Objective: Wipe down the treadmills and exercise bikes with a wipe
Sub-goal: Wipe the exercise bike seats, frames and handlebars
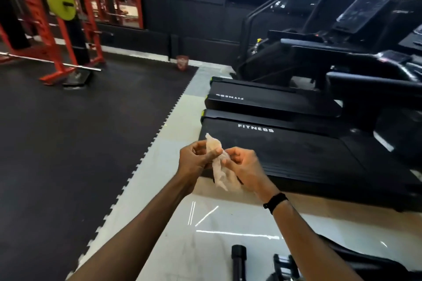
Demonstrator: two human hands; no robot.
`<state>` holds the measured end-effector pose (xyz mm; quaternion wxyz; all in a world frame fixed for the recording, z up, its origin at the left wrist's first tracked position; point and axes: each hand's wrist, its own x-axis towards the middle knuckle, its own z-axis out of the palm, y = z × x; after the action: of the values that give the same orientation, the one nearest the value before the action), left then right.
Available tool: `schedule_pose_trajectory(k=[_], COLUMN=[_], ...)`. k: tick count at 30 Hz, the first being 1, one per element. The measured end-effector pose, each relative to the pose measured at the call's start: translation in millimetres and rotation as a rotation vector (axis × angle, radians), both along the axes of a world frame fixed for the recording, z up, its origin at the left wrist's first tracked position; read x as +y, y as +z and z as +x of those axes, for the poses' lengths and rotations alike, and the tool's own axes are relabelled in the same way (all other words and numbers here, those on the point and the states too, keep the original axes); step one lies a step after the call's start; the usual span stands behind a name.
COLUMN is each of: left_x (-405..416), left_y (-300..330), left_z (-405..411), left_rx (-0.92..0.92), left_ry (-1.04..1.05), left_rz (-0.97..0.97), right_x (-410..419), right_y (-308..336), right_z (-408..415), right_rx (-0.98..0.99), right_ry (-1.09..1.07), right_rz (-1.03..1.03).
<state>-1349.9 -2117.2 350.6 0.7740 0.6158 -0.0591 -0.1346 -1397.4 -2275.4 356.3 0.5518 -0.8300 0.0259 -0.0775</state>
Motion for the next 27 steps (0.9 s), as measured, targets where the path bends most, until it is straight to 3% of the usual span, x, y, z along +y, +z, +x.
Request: schedule_pose_trajectory(k=[6,11,15,19,23,27], left_x=[18,1,-28,-77,-149,-221], left_y=[-18,-23,-33,-32,-20,-6], left_z=[44,84,125,161,211,254], left_rx=[0.050,0.077,0.126,0.116,0.030,-0.012], left_ry=[0.023,0.070,0.001,-0.191,-0.176,-0.256], left_rz=[0.057,0.096,0.117,0.146,0.187,0.140], right_x=[12,-3,-24,-66,-132,-205], right_y=[-9,-28,-35,-39,-28,-22], right_z=[50,88,113,154,196,218], right_rx=[-0.012,0.164,0.194,0.173,0.121,0.113], right_ry=[-0.211,-0.375,-0.281,-0.255,-0.451,-0.611], right_rz=[-0.174,0.036,0.235,0.198,0.138,0.325])
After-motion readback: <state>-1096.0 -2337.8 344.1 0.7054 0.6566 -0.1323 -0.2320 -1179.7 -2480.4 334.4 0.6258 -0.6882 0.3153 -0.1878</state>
